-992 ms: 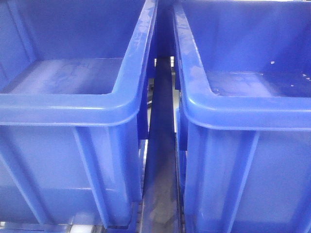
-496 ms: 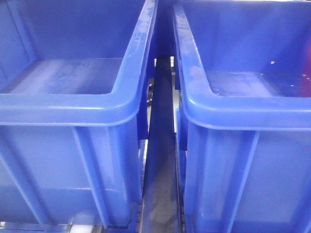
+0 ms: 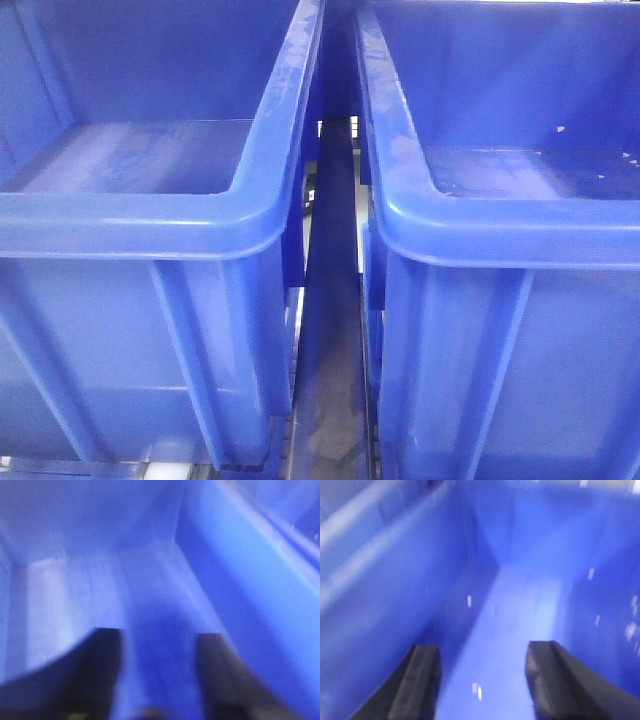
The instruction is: Sort and place red and blue blocks on shelf
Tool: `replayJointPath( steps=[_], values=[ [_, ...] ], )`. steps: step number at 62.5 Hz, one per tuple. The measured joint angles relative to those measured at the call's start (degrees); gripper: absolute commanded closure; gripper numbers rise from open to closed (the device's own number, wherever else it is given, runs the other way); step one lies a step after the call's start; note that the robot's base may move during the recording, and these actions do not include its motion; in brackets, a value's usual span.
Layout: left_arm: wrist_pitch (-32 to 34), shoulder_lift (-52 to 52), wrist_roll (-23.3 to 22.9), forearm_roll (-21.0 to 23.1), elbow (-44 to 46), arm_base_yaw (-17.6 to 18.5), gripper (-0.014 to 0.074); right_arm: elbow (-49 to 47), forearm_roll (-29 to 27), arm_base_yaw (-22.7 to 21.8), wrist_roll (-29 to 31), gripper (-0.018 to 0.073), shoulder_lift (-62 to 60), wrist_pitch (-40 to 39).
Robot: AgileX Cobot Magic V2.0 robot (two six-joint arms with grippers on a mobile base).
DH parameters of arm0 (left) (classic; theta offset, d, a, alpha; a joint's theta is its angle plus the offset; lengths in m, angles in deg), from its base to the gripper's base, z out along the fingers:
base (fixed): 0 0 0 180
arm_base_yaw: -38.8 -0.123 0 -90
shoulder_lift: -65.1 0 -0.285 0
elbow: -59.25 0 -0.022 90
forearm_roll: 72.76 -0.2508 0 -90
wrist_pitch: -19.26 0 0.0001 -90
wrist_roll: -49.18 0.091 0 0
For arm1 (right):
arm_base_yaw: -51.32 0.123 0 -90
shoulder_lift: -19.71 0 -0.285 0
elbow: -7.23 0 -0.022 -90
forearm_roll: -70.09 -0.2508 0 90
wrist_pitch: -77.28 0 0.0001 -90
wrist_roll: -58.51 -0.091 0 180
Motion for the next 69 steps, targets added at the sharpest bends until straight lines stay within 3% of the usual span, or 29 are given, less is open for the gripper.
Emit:
replayJointPath(
  steps=[4,12,20,27,39,57,69],
  values=[
    [0.4,0.9,0.0,0.0,0.1,0.0,0.0482,-0.2,0.0,0.0,0.0,0.0323,-1.3,0.0],
    [0.3,2.9,0.0,-0.1,0.1,0.0,0.0470,-0.2,0.0,0.0,0.0,0.0522,-4.8,-0.1],
    [0.3,4.6,0.0,-0.1,0.1,-1.8,0.0470,-0.2,0.6,0.0,0.0,0.0503,-7.7,-0.1],
    [0.3,6.7,0.0,-0.1,0.1,-6.1,0.0470,-0.2,2.7,-0.4,0.0,0.0503,-9.5,-0.1],
    [-0.5,11.8,0.0,0.0,0.2,-12.6,0.0470,-0.2,4.5,-5.2,0.0,0.0503,-10.9,1.5],
    [-6.3,18.6,0.0,0.0,0.2,-13.5,0.0470,-0.3,4.3,-13.3,0.0,0.0503,-12.8,2.0],
    [-6.3,22.6,0.0,0.0,0.2,-13.5,0.0470,-0.3,-1.3,-16.0,0.0,0.0503,-18.3,2.4]
  ],
)
